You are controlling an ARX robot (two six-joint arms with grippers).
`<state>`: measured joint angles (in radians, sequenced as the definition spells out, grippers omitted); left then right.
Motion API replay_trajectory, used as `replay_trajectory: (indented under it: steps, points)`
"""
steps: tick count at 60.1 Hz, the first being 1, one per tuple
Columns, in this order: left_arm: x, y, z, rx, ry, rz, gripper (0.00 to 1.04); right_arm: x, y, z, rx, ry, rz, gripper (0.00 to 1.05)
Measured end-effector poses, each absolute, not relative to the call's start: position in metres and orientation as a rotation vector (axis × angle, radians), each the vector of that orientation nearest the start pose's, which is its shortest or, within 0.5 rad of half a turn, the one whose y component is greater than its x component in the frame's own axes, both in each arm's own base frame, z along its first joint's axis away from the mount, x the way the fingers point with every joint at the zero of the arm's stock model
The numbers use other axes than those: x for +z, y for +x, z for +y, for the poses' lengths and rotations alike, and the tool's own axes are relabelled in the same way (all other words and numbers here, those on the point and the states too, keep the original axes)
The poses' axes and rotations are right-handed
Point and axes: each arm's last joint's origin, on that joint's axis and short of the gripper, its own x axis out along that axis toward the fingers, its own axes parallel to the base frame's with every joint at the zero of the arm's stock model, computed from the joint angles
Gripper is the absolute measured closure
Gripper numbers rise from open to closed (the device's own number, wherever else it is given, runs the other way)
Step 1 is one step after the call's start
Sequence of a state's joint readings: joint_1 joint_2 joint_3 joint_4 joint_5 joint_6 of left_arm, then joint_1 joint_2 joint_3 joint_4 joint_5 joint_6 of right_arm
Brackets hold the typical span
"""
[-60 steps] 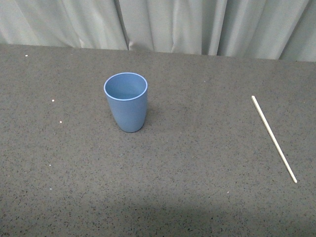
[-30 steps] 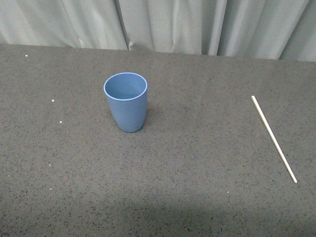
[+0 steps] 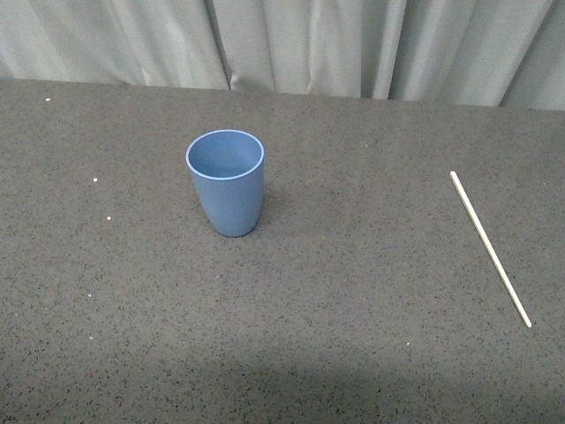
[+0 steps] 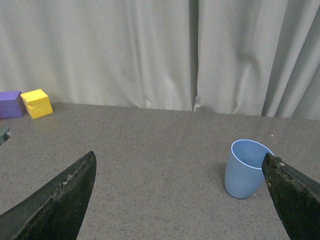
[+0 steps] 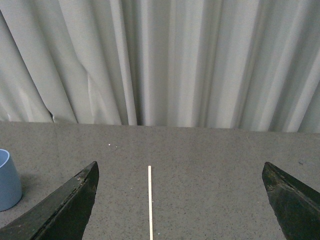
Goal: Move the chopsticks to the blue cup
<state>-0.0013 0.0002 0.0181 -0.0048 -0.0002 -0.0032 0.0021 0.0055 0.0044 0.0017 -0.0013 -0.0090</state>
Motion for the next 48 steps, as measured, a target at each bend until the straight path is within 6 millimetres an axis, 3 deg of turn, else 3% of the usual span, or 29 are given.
replay_trajectory:
  steps: [25,32,38,48]
  points:
    - [0.169,0.097,0.000,-0.001,-0.003,-0.013,0.07,0.165,0.098,0.000,0.003,-0.009,-0.001,0.09]
    - [0.169,0.097,0.000,0.000,-0.003,-0.013,0.07,0.163,0.104,0.002,-0.111,-0.179,0.059,0.09]
    - [0.169,0.097,0.000,-0.001,-0.003,-0.013,0.07,0.170,0.121,0.003,-0.039,-0.257,0.109,0.09]
    - [0.169,0.097,0.000,-0.001,-0.003,-0.013,0.07,0.178,0.179,-0.001,0.049,-0.228,0.286,0.09]
